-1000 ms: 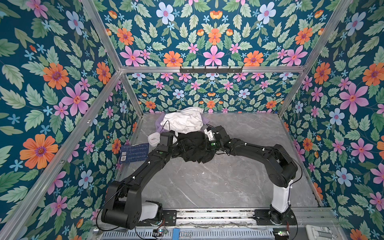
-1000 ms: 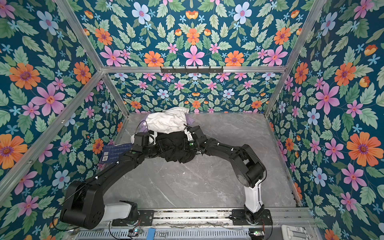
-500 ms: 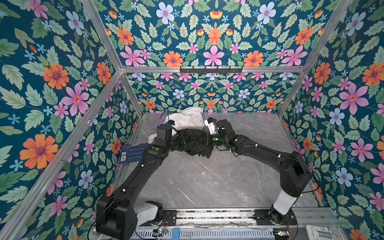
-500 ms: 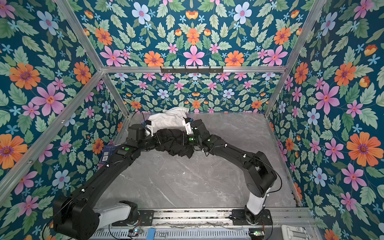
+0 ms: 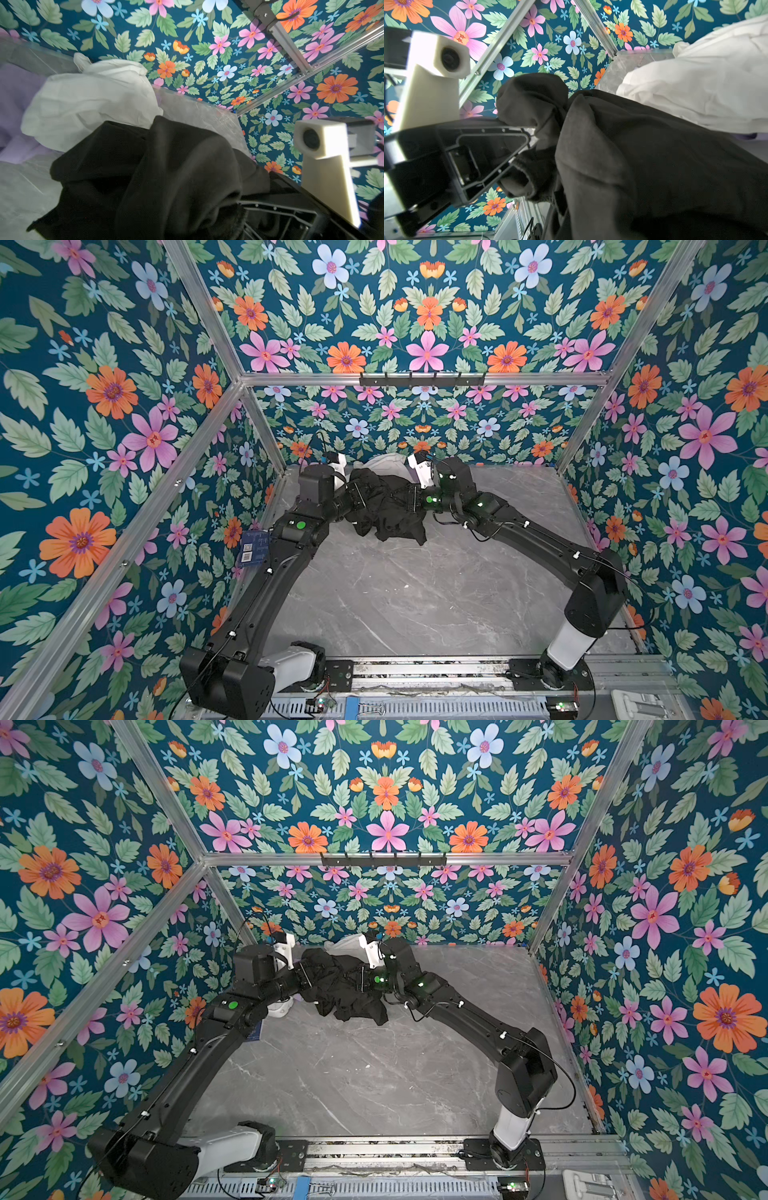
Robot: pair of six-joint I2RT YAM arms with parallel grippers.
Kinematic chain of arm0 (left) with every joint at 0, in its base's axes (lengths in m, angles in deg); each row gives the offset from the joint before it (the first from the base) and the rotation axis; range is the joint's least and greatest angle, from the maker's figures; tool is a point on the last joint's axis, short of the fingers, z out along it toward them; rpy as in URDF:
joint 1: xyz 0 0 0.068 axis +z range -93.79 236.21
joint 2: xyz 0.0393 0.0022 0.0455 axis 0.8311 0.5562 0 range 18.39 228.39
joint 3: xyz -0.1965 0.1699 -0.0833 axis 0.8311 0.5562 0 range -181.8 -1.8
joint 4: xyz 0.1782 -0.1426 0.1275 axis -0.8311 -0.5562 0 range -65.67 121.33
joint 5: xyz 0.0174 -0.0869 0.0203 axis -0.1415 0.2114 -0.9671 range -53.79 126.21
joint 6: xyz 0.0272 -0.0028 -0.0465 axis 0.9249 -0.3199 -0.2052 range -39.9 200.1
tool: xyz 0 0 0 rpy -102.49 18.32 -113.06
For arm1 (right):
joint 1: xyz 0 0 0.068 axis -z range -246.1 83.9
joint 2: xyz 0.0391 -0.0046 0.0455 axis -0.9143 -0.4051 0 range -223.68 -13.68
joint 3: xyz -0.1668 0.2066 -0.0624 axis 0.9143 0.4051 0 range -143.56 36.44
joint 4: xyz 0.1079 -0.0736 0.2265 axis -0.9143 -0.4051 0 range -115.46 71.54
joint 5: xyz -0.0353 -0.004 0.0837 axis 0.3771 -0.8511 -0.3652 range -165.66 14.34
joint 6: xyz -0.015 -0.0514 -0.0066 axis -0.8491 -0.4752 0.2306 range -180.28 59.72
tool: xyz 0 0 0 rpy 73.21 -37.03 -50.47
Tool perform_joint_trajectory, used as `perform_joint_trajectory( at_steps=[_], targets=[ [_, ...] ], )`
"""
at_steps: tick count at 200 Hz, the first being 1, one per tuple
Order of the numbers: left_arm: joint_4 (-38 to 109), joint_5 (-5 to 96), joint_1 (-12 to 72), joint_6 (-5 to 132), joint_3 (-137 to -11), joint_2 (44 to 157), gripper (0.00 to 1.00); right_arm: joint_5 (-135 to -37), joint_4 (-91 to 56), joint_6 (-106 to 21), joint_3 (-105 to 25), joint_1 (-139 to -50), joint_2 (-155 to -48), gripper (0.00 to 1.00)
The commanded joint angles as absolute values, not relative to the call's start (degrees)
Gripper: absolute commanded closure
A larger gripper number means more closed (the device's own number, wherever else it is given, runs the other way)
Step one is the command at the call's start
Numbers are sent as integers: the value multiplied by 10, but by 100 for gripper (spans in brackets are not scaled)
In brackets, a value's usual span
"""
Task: Pick out a specific cloth from the pile
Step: 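Lift the black garment high off the pile with both grippers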
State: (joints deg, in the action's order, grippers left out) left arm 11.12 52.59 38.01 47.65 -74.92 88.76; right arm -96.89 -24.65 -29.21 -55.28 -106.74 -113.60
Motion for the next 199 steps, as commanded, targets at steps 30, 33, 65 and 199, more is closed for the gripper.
perform_joint_trajectory(
  at_steps=[30, 33, 65, 199],
  targets=[
    [140, 487, 405, 514, -826, 940, 100, -941, -256, -337, -635, -1062, -1173, 100],
    [142, 487, 407, 514, -831, 944, 100, -942, -259, -337, -644, -1061, -1178, 100],
    [162, 487, 434, 512, -868, 981, 100, -950, -278, -336, -713, -1051, -1221, 100],
    [161, 496, 472, 513, -1013, 1029, 100, -964, -334, -348, -907, -1044, -1277, 100]
  ],
)
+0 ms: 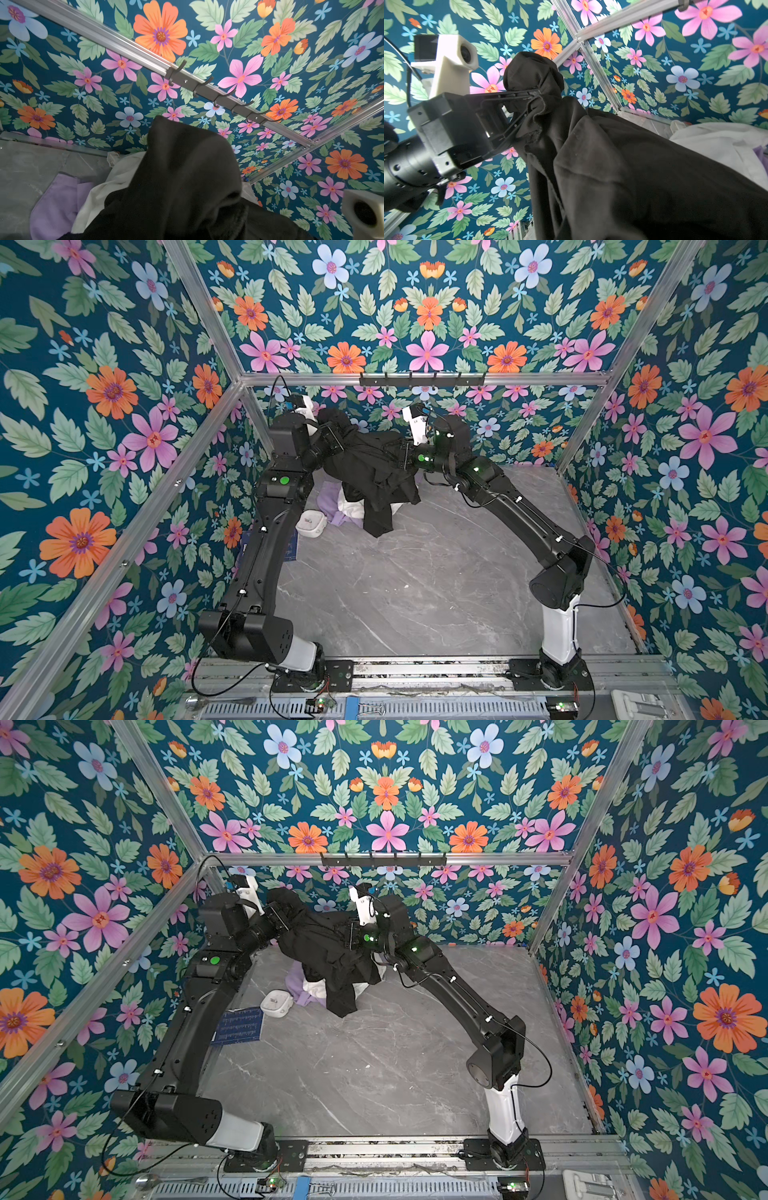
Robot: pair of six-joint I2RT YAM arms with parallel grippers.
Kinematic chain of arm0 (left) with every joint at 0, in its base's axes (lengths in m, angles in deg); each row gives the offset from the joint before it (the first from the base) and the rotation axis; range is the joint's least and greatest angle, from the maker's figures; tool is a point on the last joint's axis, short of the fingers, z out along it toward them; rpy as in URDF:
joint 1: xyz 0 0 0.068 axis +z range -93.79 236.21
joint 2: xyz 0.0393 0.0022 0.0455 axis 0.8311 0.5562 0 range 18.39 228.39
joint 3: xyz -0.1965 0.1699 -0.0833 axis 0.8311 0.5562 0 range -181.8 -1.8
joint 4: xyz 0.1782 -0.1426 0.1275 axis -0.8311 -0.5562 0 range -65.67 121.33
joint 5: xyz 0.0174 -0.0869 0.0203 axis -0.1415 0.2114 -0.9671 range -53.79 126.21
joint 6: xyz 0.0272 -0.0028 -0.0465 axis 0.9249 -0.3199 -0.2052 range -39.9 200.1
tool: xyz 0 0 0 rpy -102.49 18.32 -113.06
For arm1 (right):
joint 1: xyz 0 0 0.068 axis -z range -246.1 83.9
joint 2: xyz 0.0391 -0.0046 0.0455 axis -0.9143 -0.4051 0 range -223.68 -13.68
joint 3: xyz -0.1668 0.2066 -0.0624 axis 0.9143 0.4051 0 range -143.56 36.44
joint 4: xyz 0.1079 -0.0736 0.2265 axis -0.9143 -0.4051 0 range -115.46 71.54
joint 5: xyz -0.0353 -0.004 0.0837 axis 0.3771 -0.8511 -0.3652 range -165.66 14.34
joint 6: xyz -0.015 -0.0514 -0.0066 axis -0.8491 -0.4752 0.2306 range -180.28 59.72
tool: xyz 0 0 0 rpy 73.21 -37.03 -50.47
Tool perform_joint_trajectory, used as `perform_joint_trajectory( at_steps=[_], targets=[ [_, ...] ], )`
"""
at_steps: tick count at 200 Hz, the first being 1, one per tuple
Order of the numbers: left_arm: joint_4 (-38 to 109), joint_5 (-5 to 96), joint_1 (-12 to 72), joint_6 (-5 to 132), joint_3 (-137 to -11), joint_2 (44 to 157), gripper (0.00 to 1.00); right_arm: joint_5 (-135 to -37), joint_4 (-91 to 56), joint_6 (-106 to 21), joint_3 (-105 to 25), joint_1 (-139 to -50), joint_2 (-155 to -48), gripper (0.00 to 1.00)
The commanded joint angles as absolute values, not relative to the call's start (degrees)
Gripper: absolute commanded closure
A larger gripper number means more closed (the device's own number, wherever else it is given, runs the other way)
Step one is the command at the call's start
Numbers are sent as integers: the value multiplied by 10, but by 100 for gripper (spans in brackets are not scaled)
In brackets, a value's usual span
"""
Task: Pick out a specific cloth from the pile
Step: 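Lift the black garment high off the pile with both grippers, then carry the black garment toward the robot and lower it onto the open table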
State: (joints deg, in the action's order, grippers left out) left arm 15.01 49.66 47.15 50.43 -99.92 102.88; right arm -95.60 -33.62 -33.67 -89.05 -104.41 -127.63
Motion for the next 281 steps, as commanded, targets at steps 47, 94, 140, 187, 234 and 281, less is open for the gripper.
perform_joint_trajectory(
  at_steps=[47, 94, 140, 187, 234, 281],
  targets=[
    [158, 551, 472, 490, -1028, 1023, 100, -968, -352, -355, -912, -1044, -1239, 100],
    [159, 595, 454, 468, -1020, 1003, 100, -958, -373, -363, -876, -1044, -1174, 100],
    [152, 601, 409, 460, -1004, 974, 100, -938, -387, -364, -784, -1045, -1065, 100],
    [154, 590, 375, 439, -930, 917, 100, -900, -368, -352, -638, -1064, -949, 100],
    [141, 584, 321, 413, -856, 865, 100, -850, -383, -327, -515, -1108, -845, 100],
    [117, 580, 295, 406, -752, 840, 100, -824, -410, -274, -413, -1135, -777, 100]
  ],
)
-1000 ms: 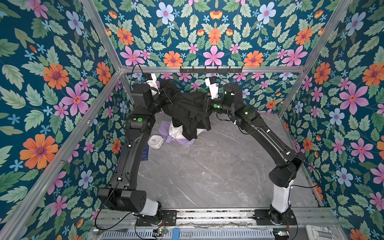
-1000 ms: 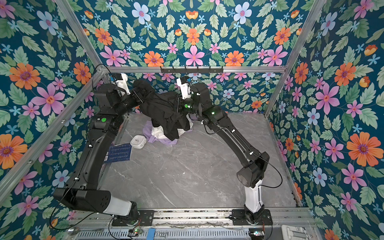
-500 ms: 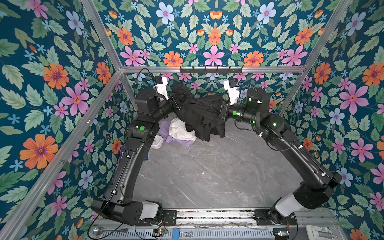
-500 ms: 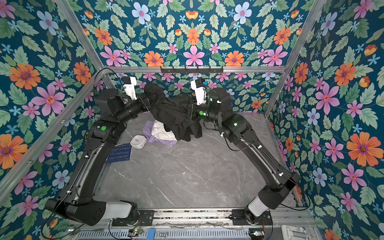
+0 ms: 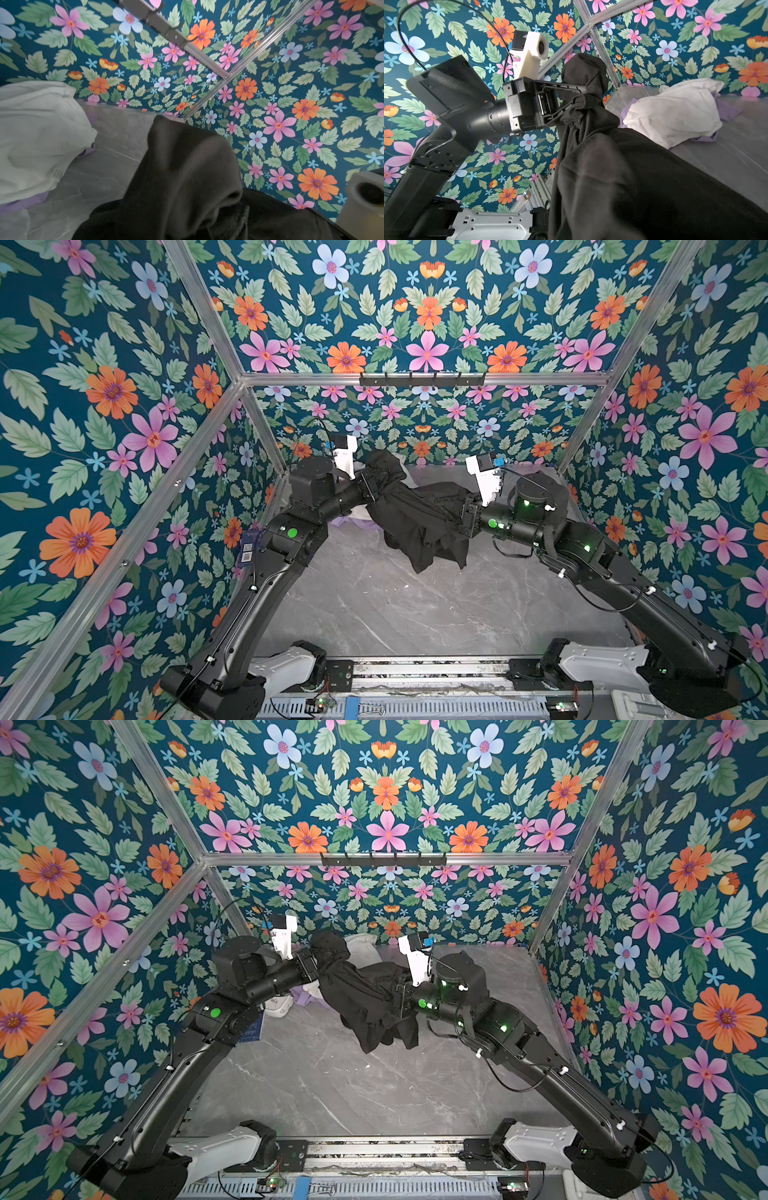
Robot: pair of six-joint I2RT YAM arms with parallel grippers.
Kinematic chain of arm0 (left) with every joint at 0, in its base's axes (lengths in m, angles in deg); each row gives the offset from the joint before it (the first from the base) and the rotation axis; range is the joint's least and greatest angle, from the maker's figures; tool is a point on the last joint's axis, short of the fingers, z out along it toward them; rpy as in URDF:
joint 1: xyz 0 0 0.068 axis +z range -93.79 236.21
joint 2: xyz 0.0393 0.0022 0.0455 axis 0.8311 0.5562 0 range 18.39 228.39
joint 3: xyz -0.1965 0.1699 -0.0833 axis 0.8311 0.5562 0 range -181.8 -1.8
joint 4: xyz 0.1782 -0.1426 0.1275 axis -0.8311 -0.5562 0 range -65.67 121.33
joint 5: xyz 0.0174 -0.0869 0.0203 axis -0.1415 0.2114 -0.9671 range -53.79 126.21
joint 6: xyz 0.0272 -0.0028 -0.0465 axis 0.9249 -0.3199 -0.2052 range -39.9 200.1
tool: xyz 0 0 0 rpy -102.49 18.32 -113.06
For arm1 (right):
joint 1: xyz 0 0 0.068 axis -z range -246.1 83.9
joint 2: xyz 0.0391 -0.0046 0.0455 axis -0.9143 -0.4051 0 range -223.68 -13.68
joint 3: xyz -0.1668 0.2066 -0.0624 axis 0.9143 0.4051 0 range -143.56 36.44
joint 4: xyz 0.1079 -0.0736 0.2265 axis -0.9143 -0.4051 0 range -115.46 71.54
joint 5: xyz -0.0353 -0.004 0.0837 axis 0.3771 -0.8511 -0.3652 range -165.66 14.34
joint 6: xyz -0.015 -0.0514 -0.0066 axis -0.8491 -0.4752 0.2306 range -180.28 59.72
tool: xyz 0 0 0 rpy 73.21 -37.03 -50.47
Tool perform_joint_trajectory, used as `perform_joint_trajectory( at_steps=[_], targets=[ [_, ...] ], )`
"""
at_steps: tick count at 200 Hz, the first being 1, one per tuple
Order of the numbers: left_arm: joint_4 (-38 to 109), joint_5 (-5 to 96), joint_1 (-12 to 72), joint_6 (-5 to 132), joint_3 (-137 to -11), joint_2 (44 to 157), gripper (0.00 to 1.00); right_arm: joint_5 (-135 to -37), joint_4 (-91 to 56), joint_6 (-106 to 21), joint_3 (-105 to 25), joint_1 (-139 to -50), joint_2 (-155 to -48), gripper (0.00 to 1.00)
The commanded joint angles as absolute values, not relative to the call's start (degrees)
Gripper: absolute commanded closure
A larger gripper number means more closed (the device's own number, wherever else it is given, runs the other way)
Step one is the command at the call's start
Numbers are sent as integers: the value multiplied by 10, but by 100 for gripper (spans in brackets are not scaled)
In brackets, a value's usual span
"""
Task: Pick out a specific cloth from the pile
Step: 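Carry the black garment toward the robot and lower it onto the open table, then open both grippers to release the black garment and draw them apart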
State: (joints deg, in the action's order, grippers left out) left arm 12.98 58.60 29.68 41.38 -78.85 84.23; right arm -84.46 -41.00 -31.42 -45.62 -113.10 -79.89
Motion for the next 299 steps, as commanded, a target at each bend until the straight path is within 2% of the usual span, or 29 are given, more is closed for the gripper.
perform_joint_trajectory(
  at_steps=[1, 43, 96, 134, 177, 191, 212, 233, 247, 270, 291, 299],
  targets=[
    [117, 582, 295, 406, -750, 840, 100, -824, -409, -273, -409, -1135, -776, 100],
    [149, 593, 273, 402, -658, 852, 100, -788, -360, -229, -258, -1135, -731, 100],
    [175, 606, 262, 438, -561, 879, 100, -777, -367, -235, -176, -1114, -735, 100],
    [194, 602, 248, 443, -479, 870, 93, -785, -356, -229, -105, -1109, -739, 100],
    [222, 601, 240, 449, -396, 877, 77, -783, -333, -231, -30, -1092, -760, 100],
    [230, 596, 240, 455, -375, 884, 69, -784, -321, -231, -5, -1085, -766, 89],
    [231, 581, 239, 461, -353, 887, 49, -789, -322, -231, 19, -1075, -769, 71],
    [214, 571, 239, 460, -357, 876, 17, -806, -351, -251, 13, -1068, -751, 50],
    [196, 569, 239, 467, -370, 863, 1, -804, -404, -271, -10, -1066, -727, 29],
    [156, 560, 240, 482, -399, 833, 0, -785, -504, -300, -60, -1064, -679, 12],
    [136, 520, 241, 500, -417, 795, 0, -735, -570, -336, -102, -1063, -632, 1],
    [131, 498, 242, 508, -421, 782, 0, -705, -577, -355, -109, -1061, -617, 1]
  ],
)
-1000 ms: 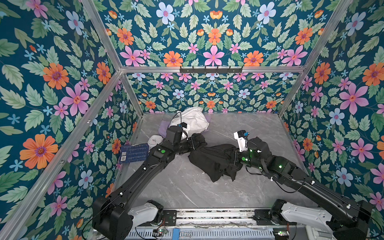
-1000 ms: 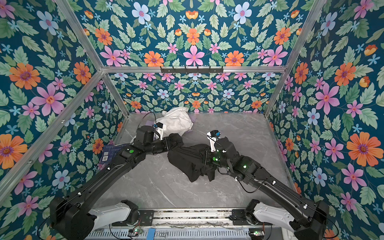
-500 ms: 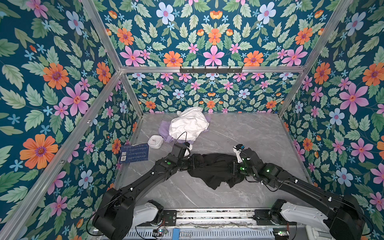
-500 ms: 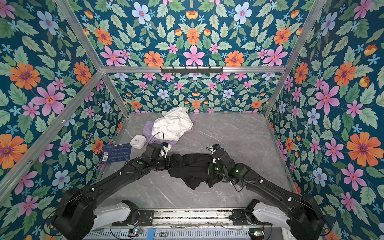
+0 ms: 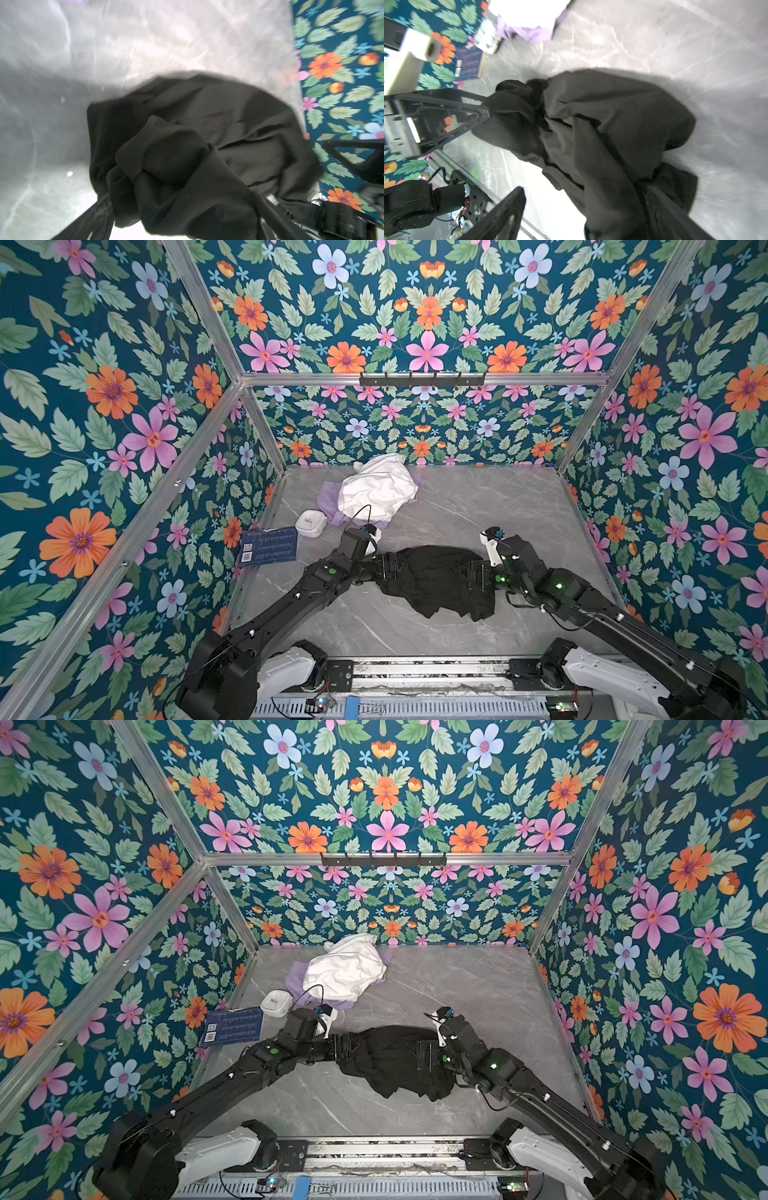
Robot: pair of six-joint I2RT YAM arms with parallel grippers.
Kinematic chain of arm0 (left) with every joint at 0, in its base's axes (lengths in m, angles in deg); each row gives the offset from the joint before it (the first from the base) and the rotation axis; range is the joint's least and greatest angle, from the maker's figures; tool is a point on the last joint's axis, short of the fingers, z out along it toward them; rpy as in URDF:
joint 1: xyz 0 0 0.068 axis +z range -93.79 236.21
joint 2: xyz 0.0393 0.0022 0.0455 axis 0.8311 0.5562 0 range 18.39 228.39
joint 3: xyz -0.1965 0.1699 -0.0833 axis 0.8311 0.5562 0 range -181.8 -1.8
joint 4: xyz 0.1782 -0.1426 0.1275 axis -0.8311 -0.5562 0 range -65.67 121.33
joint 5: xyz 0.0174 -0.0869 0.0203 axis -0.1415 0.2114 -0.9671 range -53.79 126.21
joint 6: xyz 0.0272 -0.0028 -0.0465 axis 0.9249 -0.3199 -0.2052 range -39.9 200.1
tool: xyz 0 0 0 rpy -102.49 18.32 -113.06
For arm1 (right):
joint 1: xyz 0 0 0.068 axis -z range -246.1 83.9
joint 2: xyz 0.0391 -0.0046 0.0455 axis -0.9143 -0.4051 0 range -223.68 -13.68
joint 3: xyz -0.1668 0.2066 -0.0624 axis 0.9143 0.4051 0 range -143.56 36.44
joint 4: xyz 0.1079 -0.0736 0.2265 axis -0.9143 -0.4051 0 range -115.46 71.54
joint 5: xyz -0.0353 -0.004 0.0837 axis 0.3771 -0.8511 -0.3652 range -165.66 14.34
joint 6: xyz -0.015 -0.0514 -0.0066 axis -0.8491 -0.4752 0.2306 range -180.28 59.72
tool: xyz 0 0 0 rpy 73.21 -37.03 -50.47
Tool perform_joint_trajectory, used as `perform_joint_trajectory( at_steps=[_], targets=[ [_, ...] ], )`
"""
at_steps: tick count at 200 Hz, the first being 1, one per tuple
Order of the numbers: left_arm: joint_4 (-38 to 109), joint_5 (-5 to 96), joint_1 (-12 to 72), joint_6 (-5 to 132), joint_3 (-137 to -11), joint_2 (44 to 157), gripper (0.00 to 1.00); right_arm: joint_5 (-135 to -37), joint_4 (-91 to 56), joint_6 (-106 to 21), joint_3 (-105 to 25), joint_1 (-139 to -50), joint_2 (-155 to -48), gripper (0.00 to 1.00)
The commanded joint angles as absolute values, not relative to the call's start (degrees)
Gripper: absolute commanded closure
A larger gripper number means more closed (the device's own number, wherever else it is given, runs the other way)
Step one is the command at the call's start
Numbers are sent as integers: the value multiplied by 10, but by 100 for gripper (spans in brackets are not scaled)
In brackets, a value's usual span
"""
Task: Pick out a specific cloth from the pile
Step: 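Open both grippers to release the black garment and draw them apart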
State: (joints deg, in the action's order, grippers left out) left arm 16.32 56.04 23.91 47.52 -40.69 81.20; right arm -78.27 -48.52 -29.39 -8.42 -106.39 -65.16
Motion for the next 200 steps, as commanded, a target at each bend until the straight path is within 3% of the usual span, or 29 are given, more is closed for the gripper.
perform_joint_trajectory(
  at_steps=[1, 33, 62, 90, 117, 154, 200],
  targets=[
    [131, 496, 243, 509, -422, 780, 0, -701, -577, -358, -110, -1061, -615, 1],
    [139, 420, 246, 561, -438, 739, 0, -611, -496, -459, -82, -1018, -578, 1],
    [72, 424, 251, 595, -488, 742, 0, -644, -430, -473, -67, -915, -572, 1],
    [6, 555, 266, 622, -510, 760, 0, -678, -444, -466, -69, -844, -587, 1],
    [-41, 684, 284, 630, -528, 787, 0, -716, -463, -457, -76, -839, -583, 1],
    [158, 911, 403, 462, -449, 754, 0, -836, -457, -456, -73, -838, -590, 1],
    [586, 1016, 471, 106, -359, 785, 0, -856, -435, -449, -62, -838, -592, 1]
  ],
)
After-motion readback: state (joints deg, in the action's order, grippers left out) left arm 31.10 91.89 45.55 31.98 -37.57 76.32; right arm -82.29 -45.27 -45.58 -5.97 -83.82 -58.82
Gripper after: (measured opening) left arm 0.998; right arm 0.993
